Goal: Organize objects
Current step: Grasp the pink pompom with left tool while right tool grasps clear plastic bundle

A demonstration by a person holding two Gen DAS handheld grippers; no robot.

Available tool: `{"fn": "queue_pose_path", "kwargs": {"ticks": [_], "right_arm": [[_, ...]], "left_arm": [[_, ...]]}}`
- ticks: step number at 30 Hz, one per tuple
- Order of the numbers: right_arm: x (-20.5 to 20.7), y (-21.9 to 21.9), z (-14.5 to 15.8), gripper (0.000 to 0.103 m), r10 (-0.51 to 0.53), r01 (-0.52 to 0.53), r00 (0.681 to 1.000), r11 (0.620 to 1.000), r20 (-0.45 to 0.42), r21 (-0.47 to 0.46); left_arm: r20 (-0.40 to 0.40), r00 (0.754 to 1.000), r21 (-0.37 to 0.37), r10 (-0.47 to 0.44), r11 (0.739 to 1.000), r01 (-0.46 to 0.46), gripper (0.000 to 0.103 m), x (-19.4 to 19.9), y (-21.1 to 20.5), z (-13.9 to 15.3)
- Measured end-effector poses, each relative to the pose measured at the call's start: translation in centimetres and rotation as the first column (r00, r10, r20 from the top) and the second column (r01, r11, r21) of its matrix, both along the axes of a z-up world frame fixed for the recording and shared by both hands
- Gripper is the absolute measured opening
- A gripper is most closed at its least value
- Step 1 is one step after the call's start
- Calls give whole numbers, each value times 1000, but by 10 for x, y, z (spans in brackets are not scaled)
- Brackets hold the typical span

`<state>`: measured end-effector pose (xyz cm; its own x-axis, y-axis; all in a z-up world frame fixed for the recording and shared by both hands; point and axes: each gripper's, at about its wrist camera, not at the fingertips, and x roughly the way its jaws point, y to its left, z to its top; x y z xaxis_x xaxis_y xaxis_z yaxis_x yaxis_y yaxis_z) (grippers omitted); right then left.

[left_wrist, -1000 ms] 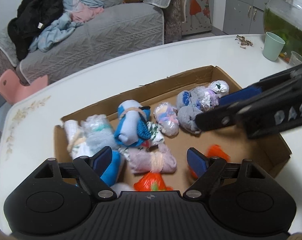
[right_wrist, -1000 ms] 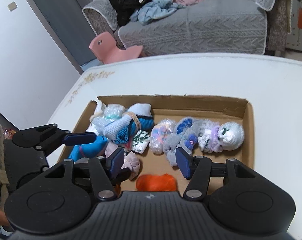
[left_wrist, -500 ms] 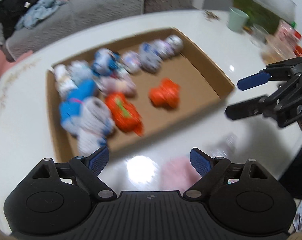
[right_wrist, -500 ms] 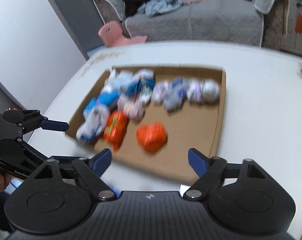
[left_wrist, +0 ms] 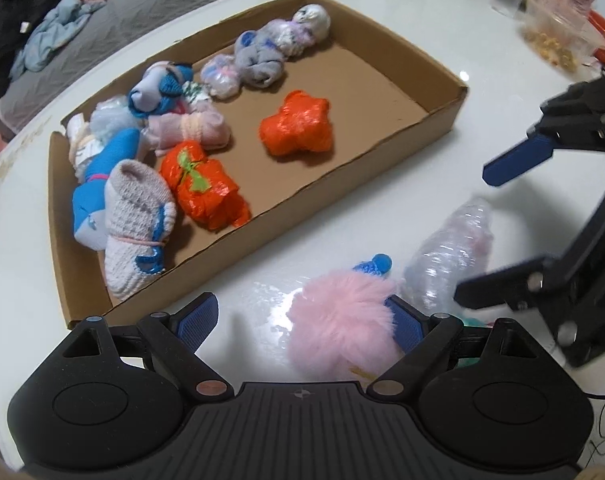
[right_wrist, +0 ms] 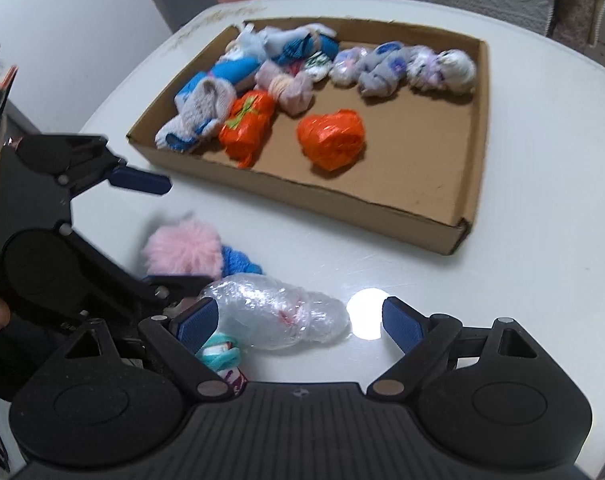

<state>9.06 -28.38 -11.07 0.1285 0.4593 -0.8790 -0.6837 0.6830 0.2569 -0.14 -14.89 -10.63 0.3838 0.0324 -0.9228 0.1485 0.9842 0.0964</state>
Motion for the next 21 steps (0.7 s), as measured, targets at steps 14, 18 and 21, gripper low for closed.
{"fn": "queue_pose_path", "kwargs": {"ticks": [14,18,21], "right_arm": [[12,3,-15,87,-30,30,1000,997,4,-64],[14,-1,-6,87,-27,27,1000,999,4,-30],[13,-4,-1,88,-12,12,1000,1000,0,-7]], "left_arm": [[-2,983,-50,183,982,-182,93,9,43,6],[-6,973,-117,229,967,-228,94,6,50,17],[-38,970,-157,242,957,-245,95,2,48,18]]}}
